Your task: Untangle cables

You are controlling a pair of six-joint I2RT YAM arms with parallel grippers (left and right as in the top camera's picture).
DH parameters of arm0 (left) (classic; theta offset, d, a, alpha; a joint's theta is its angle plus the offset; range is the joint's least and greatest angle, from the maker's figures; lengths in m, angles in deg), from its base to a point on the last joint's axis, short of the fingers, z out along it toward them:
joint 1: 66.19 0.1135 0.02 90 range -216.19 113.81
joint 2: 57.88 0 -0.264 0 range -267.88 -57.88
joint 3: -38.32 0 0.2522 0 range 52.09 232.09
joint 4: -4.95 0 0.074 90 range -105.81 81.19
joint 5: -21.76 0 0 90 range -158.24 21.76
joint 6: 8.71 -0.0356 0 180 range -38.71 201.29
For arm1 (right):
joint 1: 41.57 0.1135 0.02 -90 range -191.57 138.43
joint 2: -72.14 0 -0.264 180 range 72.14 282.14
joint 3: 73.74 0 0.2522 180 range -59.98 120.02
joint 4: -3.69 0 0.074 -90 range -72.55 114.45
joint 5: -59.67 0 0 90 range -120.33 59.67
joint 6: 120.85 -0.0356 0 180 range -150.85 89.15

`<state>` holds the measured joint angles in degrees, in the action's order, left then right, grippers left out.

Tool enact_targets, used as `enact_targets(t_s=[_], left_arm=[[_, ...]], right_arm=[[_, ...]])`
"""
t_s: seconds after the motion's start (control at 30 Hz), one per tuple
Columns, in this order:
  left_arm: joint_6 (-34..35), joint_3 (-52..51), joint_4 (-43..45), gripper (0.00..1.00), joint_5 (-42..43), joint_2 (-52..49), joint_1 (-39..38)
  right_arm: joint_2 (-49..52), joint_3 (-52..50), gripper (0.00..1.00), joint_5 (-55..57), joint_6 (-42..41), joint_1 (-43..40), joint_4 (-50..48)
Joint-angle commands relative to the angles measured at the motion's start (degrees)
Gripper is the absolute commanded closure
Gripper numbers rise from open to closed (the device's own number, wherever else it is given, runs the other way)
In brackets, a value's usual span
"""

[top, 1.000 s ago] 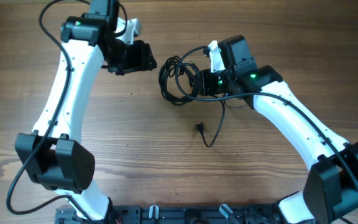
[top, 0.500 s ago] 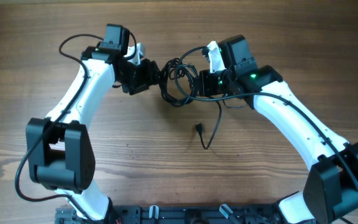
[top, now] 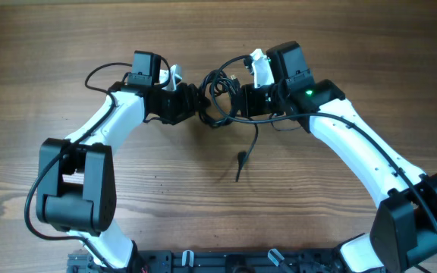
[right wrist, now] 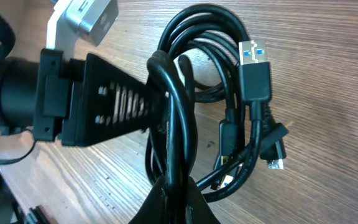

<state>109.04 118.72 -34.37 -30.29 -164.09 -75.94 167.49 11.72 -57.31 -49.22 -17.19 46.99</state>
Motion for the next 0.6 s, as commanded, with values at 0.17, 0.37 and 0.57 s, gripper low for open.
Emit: enact_targets(t_s=[0.17, 0.37, 0.57], left_arm=[[4.7, -0.8, 6.5, 0.38, -3.0, -0.9, -5.9], [12.0, -0.8, 6.2, 0.94, -14.8, -0.9, -6.5], [5.9, -0.8, 4.0, 0.96, -13.8, 1.5, -4.2]], right_arm=[[-1.9, 0.6, 0.96, -7.7, 0.2, 0.0, -2.2], [-1.9, 0.6, 0.96, -6.4, -0.3, 0.0, -2.2], [-1.9, 0.6, 0.96, 13.4, -8.8, -1.7, 0.2]])
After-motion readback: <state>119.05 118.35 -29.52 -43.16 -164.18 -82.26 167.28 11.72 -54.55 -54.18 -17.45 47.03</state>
